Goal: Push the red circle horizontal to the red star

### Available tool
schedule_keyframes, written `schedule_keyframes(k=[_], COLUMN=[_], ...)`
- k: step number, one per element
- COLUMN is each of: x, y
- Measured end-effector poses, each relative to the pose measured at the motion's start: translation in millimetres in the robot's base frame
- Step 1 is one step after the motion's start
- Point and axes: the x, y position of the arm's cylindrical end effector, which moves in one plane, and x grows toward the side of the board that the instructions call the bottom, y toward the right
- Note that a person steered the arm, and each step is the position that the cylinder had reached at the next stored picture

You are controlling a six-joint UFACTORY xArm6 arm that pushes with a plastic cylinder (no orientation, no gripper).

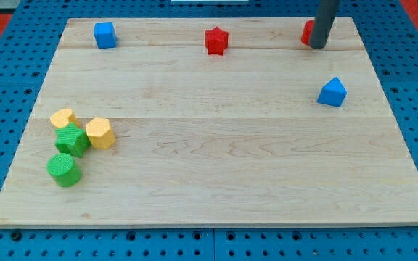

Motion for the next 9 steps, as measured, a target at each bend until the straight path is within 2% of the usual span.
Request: schedule_keyframes(k=[4,6,7,8,9], x=[30,55,25,-23,-51], y=[1,27,60,85,63])
